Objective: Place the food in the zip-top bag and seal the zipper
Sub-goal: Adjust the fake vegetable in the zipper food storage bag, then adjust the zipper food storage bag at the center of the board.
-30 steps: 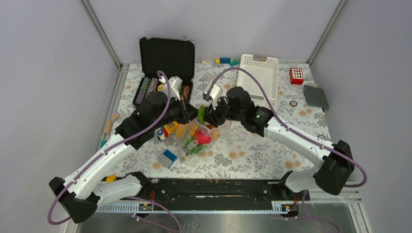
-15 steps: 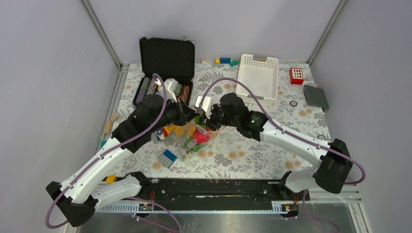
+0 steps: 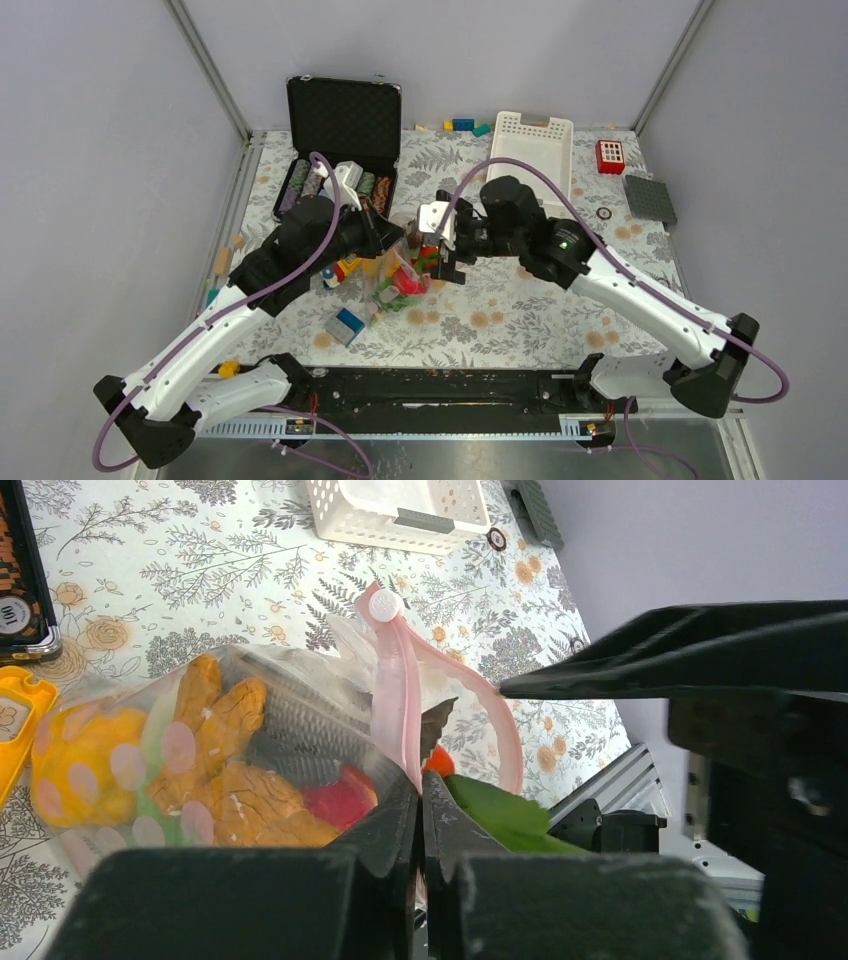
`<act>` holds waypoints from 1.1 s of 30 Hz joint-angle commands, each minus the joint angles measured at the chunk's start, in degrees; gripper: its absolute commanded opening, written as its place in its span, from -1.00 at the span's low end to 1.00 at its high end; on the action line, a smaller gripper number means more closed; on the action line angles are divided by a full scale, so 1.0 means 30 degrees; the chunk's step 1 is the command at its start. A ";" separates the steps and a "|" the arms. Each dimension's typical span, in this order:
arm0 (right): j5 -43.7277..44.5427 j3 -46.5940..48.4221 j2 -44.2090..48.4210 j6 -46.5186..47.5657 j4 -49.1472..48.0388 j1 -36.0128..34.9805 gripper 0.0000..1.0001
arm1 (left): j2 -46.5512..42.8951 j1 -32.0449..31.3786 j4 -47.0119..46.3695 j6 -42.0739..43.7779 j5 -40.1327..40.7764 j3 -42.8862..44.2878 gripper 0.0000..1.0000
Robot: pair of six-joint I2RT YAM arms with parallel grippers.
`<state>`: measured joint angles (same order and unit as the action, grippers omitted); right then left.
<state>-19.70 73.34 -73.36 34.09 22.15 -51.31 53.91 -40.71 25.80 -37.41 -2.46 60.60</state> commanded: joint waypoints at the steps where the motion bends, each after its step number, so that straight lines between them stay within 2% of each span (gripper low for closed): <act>1: -0.1194 0.0992 0.1088 0.3391 0.2431 0.0052 0.99 | -0.0575 0.0008 -0.2056 -0.0195 0.0652 0.0089 -1.00; 4: -0.0024 0.0950 0.1317 0.4269 0.1838 0.0052 0.99 | -0.0568 0.0054 -0.2038 -0.0212 0.0737 -0.0048 -1.00; 7: 0.1979 0.1248 0.1479 0.3168 -0.0324 0.0052 0.99 | -0.0567 0.0052 -0.2214 -0.0275 0.1309 -0.0262 -1.00; 9: 0.3831 0.1278 0.1780 0.0245 -0.2574 0.0049 0.99 | -0.0547 0.0063 -0.2243 -0.0233 0.1394 -0.0334 -1.00; 11: 0.5554 0.0764 0.2471 -0.4121 -0.4877 0.0052 0.99 | -0.0564 0.0099 -0.2273 -0.0126 0.1378 -0.0351 -1.00; 16: 0.8764 -0.2869 0.5641 -1.3007 -0.7181 0.0052 0.99 | -0.0811 0.0152 -0.2171 0.0171 0.1710 -0.0302 -1.00; 19: 1.2488 -0.4098 0.7550 -1.6470 -0.5825 0.0069 0.98 | -0.1146 0.0196 -0.2456 0.0308 0.1751 -0.0465 -1.00; 24: 1.6526 -0.4205 0.8551 -2.0318 0.0400 0.0299 0.91 | -0.1173 0.0185 -0.2692 0.0398 0.1612 -0.0570 -1.00; 28: 1.6588 -0.4786 0.8171 -2.1664 0.2192 0.1111 0.83 | -0.0910 0.0214 -0.2714 0.0325 0.1416 -0.0544 -1.00; 33: 1.4452 -0.4666 0.6616 -2.1567 0.2141 0.2495 0.73 | -0.0889 0.0210 -0.2712 0.0294 0.1150 -0.0641 -1.00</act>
<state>25.21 58.94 -50.00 -27.35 26.28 -46.28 51.86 -40.42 23.79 -37.06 0.89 58.48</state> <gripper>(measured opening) 0.876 0.009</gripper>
